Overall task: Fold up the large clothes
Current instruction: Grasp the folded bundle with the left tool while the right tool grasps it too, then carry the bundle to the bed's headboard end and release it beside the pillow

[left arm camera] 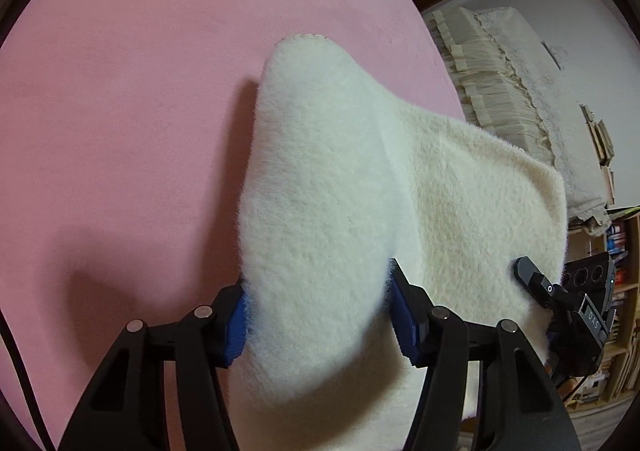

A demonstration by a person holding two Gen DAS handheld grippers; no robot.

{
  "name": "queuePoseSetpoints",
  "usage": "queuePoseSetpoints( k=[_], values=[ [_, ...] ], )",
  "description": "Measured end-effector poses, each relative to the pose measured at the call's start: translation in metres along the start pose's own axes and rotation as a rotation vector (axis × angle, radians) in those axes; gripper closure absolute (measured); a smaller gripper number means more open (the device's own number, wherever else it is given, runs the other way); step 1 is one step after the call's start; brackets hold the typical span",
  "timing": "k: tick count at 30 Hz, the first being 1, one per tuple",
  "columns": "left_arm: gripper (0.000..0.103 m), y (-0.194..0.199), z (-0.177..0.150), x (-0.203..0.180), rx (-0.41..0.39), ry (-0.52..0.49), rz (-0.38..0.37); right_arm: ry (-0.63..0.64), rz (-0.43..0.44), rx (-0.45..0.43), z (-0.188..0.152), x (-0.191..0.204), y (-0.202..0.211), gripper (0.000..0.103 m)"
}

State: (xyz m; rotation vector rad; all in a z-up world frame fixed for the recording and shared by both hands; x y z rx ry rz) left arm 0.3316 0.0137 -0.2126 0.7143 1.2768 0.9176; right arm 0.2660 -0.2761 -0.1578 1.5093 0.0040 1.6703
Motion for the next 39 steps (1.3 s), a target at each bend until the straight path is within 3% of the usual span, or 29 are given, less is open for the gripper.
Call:
queuePoseSetpoints(
  k=[6, 12, 16, 21, 23, 25, 26, 28, 31, 33, 35, 36, 38, 39],
  values=[
    [0.045, 0.11, 0.017, 0.1, -0.11, 0.053, 0.08, 0.057, 0.078, 0.038, -0.035, 0.095, -0.075, 0.065],
    [0.045, 0.229, 0.044, 0.223, -0.235, 0.143, 0.249, 0.145, 0.244, 0.181, -0.056, 0.193, -0.209, 0.065],
    [0.045, 0.282, 0.069, 0.298, -0.308, 0.139, 0.387, 0.205, 0.349, 0.233, -0.084, 0.253, -0.299, 0.065],
    [0.045, 0.295, 0.09, 0.406, -0.309, 0.165, 0.516, 0.169, 0.409, 0.271, -0.128, 0.268, -0.405, 0.066],
    [0.044, 0.274, 0.089, 0.462, -0.232, 0.208, 0.547, 0.153, 0.36, 0.29, -0.148, 0.254, -0.448, 0.066],
    [0.039, 0.257, 0.082, 0.502, -0.176, 0.248, 0.576, 0.146, 0.22, 0.336, -0.169, 0.23, -0.487, 0.066],
    [0.037, 0.256, 0.081, 0.505, -0.217, 0.242, 0.562, 0.147, 0.173, 0.305, -0.173, 0.219, -0.49, 0.065],
    [0.032, 0.256, 0.076, 0.499, -0.286, 0.206, 0.581, 0.078, 0.236, 0.253, -0.174, 0.193, -0.483, 0.064],
    [0.022, 0.254, 0.068, 0.495, -0.33, 0.168, 0.667, 0.119, 0.239, 0.278, -0.172, 0.189, -0.478, 0.062],
    [0.015, 0.254, 0.067, 0.485, -0.352, 0.26, 0.714, 0.191, 0.23, 0.322, -0.167, 0.195, -0.481, 0.06],
    [0.014, 0.259, 0.055, 0.473, -0.424, 0.454, 0.714, 0.232, 0.196, 0.349, -0.161, 0.198, -0.477, 0.038],
    [0.014, 0.26, 0.046, 0.468, -0.461, 0.505, 0.733, 0.246, 0.171, 0.352, -0.165, 0.194, -0.473, 0.033],
    [0.012, 0.261, 0.024, 0.448, -0.54, 0.543, 0.829, 0.258, 0.159, 0.363, -0.163, 0.193, -0.465, 0.03],
    [0.011, 0.257, 0.013, 0.433, -0.553, 0.52, 0.919, 0.255, 0.163, 0.364, -0.162, 0.187, -0.456, 0.03]
  ],
)
Point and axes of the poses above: each gripper's, at about its wrist camera, not at the fingertips, and y roughly against the way its jaws point, x to its left, z to its top, the point moved 2 cm from there along -y, roughly the way its jaws point, and after that the axes turned 10 degrees about z, right-handed, at the moved point
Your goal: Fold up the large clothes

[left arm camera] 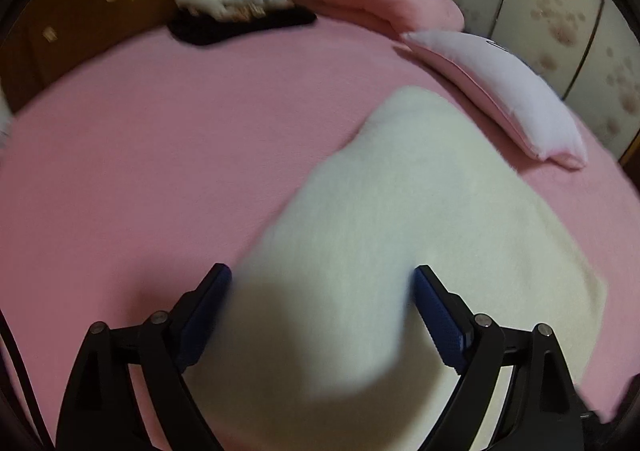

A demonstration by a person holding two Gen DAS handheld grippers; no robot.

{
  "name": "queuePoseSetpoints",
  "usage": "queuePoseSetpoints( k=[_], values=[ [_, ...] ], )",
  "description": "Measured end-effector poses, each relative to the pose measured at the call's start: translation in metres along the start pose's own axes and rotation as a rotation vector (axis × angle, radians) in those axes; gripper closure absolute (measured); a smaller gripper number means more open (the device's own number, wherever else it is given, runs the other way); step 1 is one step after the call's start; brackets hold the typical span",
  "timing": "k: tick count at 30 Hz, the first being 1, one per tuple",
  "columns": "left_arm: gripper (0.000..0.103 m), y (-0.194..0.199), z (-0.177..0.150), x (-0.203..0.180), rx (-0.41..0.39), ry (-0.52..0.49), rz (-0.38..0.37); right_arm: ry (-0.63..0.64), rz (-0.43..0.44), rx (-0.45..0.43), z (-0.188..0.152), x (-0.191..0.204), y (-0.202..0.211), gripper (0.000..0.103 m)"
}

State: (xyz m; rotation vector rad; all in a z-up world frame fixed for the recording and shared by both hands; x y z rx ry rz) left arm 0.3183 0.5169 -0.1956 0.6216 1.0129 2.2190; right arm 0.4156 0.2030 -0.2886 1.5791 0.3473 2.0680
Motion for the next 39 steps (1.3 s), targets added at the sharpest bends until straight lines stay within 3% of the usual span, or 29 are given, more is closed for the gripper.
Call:
queuePoseSetpoints(
  k=[3, 4, 6, 9, 13, 15, 18, 20, 22, 26, 28, 29, 35, 39],
  values=[
    [0.009, 0.033, -0.043, -0.016, -0.085, -0.148, 0.143, 0.01, -0.025, -0.01, -0.025, -0.01, 0.032, 0.029],
    [0.009, 0.045, -0.061, -0.024, -0.073, -0.203, 0.136, 0.026, -0.067, 0.003, -0.037, -0.014, 0.045, 0.029],
    [0.009, 0.067, -0.099, -0.038, -0.015, -0.271, 0.078, 0.073, -0.089, 0.022, -0.068, -0.024, 0.081, 0.029],
    [0.009, 0.114, -0.161, -0.051, 0.012, -0.33, 0.074, 0.15, -0.156, 0.036, -0.117, -0.038, 0.146, 0.029],
    [0.009, 0.18, -0.244, -0.066, 0.116, -0.363, 0.046, 0.206, -0.351, 0.093, -0.201, -0.066, 0.248, 0.029],
    [0.009, 0.213, -0.289, -0.073, 0.187, -0.35, 0.016, 0.206, -0.437, 0.11, -0.239, -0.082, 0.298, 0.029],
    [0.009, 0.269, -0.358, -0.1, 0.307, -0.375, -0.103, 0.183, -0.53, 0.112, -0.291, -0.096, 0.377, 0.029],
    [0.009, 0.309, -0.394, -0.116, 0.355, -0.457, -0.153, 0.111, -0.631, 0.114, -0.325, -0.108, 0.436, 0.029],
    [0.009, 0.35, -0.425, -0.133, 0.351, -0.595, -0.182, 0.03, -0.686, 0.087, -0.348, -0.109, 0.486, 0.029],
    [0.009, 0.431, -0.446, -0.138, 0.227, -0.897, -0.224, -0.094, -0.767, 0.006, -0.375, -0.091, 0.568, 0.029],
    [0.009, 0.468, -0.463, -0.14, 0.188, -0.962, -0.234, -0.099, -0.791, -0.013, -0.382, -0.075, 0.601, 0.029],
    [0.009, 0.485, -0.456, -0.139, 0.165, -0.976, -0.235, -0.079, -0.811, -0.021, -0.383, -0.064, 0.615, 0.029],
    [0.009, 0.553, -0.406, -0.139, 0.079, -0.936, -0.31, 0.059, -0.867, 0.001, -0.379, -0.007, 0.66, 0.029],
    [0.009, 0.589, -0.366, -0.131, 0.091, -0.793, -0.393, 0.004, -0.78, -0.054, -0.362, 0.029, 0.669, 0.029]
  ],
)
Point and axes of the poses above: each gripper's, at about its wrist camera, not at the fingertips, and y roughly against the way its jaws point, x to its left, z to its top, the point moved 2 cm from there along -y, roughly the way its jaws point, and after that the axes turned 10 degrees about z, right-handed, at the moved point
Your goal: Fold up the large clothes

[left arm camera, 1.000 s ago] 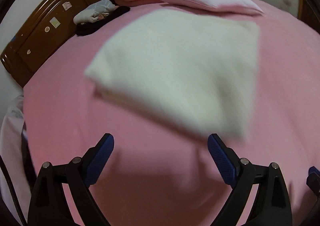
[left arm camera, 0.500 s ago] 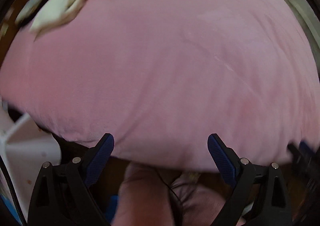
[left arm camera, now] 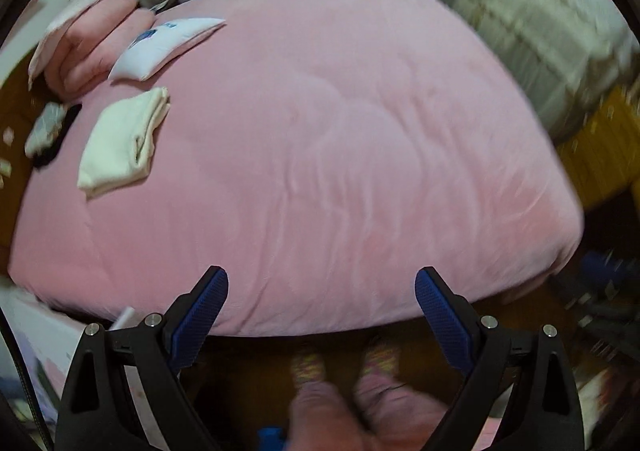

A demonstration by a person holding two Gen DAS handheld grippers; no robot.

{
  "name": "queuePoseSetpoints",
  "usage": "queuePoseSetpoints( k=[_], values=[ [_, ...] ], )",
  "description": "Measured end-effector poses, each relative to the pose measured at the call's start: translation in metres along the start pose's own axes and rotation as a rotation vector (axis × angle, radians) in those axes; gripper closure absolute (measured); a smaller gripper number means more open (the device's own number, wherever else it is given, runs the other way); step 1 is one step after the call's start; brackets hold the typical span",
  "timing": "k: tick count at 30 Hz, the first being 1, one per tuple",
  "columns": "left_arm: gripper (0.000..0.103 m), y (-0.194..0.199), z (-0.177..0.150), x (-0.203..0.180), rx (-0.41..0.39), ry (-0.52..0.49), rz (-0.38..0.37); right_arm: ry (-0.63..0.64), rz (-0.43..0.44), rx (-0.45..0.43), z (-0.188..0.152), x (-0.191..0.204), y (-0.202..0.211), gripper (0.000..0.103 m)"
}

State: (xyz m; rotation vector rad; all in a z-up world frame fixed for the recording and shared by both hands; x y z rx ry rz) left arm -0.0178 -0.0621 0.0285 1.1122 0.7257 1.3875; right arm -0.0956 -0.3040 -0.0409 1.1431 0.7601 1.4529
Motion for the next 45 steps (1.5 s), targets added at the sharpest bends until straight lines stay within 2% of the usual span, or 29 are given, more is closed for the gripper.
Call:
queuePoseSetpoints(
  k=[2, 4, 6, 8, 11, 14, 20, 24, 30, 33, 39, 42, 45],
  values=[
    [0.009, 0.016, 0.0, 0.008, 0.01, 0.044, 0.011, -0.061, 0.017, -0.002, 0.008, 0.009, 0.014, 0.025],
    [0.009, 0.029, -0.003, 0.015, -0.017, 0.061, 0.024, -0.086, 0.011, -0.001, 0.011, 0.024, 0.021, 0.022],
    [0.009, 0.035, -0.014, 0.02, -0.052, 0.083, 0.033, -0.07, 0.004, -0.023, 0.013, 0.044, 0.028, 0.021],
    [0.009, 0.036, -0.028, 0.026, -0.053, 0.123, 0.042, -0.041, 0.005, -0.042, 0.009, 0.065, 0.025, 0.021],
    [0.009, 0.02, -0.05, 0.041, 0.023, 0.173, 0.019, -0.022, -0.003, 0.004, -0.006, 0.088, 0.007, 0.021],
    [0.009, 0.008, -0.065, 0.054, 0.052, 0.196, 0.017, -0.019, 0.001, 0.062, -0.018, 0.104, -0.006, 0.021],
    [0.009, 0.003, -0.08, 0.077, 0.044, 0.193, 0.057, 0.015, 0.007, 0.006, -0.016, 0.132, -0.008, 0.021],
    [0.009, 0.003, -0.08, 0.092, 0.036, 0.22, 0.064, 0.073, 0.011, 0.01, -0.014, 0.152, -0.014, 0.02],
    [0.009, 0.012, -0.077, 0.099, -0.007, 0.229, 0.059, 0.084, 0.01, -0.03, -0.008, 0.16, -0.005, 0.018],
    [0.006, 0.018, -0.073, 0.094, -0.033, 0.215, 0.062, 0.098, 0.005, -0.036, -0.005, 0.161, -0.001, 0.009],
    [0.001, 0.02, -0.065, 0.088, -0.039, 0.207, 0.053, 0.085, -0.016, -0.082, 0.004, 0.154, 0.012, 0.007],
    [0.001, 0.021, -0.06, 0.081, -0.04, 0.187, 0.047, 0.084, -0.035, -0.102, 0.006, 0.15, 0.019, 0.0],
    [0.001, 0.022, -0.058, 0.072, -0.042, 0.161, 0.054, 0.086, -0.052, -0.117, 0.009, 0.145, 0.025, 0.0]
  ],
)
Point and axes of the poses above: each gripper's, at about its wrist camera, not at the fingertips, and y roughly against the way its jaws point, x to its left, z to its top, the point moved 2 cm from there along -y, roughly the way its jaws point, and after that the axes turned 10 degrees about z, right-handed, at the moved point
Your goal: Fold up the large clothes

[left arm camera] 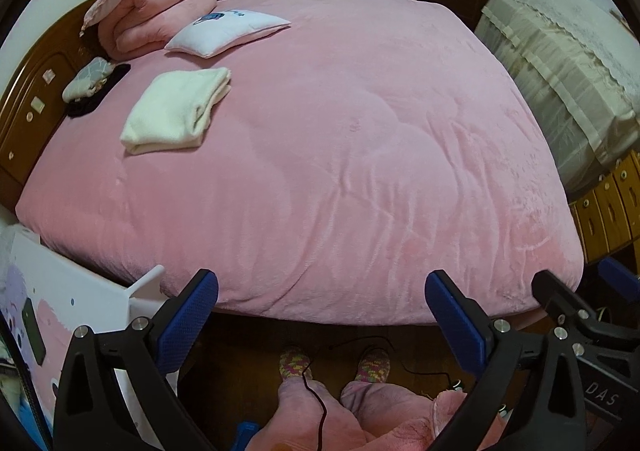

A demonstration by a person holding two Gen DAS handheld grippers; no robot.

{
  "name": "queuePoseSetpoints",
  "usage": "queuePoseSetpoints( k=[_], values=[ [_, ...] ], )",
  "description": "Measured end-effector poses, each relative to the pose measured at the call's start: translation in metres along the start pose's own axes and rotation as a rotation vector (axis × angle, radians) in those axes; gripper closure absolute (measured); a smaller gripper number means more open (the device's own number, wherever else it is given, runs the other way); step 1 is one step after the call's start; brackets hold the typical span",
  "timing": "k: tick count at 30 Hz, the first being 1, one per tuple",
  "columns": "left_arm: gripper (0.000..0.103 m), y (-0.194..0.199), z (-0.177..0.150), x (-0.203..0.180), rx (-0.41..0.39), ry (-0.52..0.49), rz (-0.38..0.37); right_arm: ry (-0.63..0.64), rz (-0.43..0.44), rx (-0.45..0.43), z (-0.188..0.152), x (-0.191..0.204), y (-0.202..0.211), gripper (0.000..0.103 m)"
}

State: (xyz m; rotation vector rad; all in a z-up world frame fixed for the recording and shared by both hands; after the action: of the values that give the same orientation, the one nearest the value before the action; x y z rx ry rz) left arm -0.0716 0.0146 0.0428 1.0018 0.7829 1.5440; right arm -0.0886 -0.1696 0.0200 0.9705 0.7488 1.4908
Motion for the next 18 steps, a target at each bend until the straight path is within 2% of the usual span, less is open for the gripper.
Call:
queuePoseSetpoints(
  k=[8, 18],
  values=[
    [0.001, 0.007, -0.001, -0.011, -0.023, -0.002, -0.005, -0.027, -0.011, 0.004, 0.0, -0.011, 0.002, 0.0],
    [0.001, 0.002, 0.001, -0.007, -0.005, 0.012, -0.017, -0.033, -0.004, 0.023, -0.002, -0.012, -0.001, 0.0]
  ],
)
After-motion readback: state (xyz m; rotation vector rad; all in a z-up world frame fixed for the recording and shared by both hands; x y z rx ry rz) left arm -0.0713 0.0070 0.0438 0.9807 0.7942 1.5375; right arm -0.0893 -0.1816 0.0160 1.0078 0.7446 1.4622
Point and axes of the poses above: each gripper's, at about its wrist camera, not at the fingertips, and y roughly against the way its jaws point, x to its left, z to its top, the point moved 2 cm from there along -y, roughly the way its jaws point, and after that the axes turned 10 degrees about z, right-handed, at the moved point
